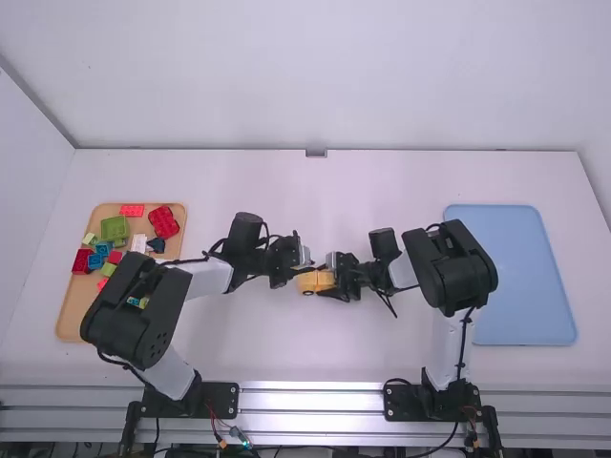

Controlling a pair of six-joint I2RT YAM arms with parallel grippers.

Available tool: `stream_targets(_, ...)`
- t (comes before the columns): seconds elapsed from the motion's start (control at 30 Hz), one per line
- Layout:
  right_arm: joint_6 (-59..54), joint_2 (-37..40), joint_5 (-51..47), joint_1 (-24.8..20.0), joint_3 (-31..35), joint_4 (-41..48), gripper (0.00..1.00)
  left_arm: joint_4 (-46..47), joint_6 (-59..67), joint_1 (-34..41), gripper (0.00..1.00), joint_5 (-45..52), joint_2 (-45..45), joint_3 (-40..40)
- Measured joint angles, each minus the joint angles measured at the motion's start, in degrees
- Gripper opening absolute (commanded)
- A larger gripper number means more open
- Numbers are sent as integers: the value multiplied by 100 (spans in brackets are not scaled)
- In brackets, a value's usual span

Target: Assemble lego blocks to make yellow taxi

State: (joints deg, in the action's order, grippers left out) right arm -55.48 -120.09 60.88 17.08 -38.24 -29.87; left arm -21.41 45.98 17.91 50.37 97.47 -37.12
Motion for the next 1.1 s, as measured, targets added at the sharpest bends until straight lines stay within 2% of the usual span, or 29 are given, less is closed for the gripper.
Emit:
stream_targets(0.27, -15, 0, 2, 0, 0, 2, 59, 146, -105, 0, 2, -94, 487, 0)
stream_targets(0.57, 0, 0, -2, 2, 0, -9, 59, 216, -122, -2, 2, -107, 507, 0)
stream_targets(0.8, 0, 0, 2, -11, 0, -7, 59, 140, -122, -2, 2, 319, 872, -166)
stream_targets(1.1, 4, 0, -24, -15, 0, -31, 60, 463, -129, 11, 2, 72, 846, -273)
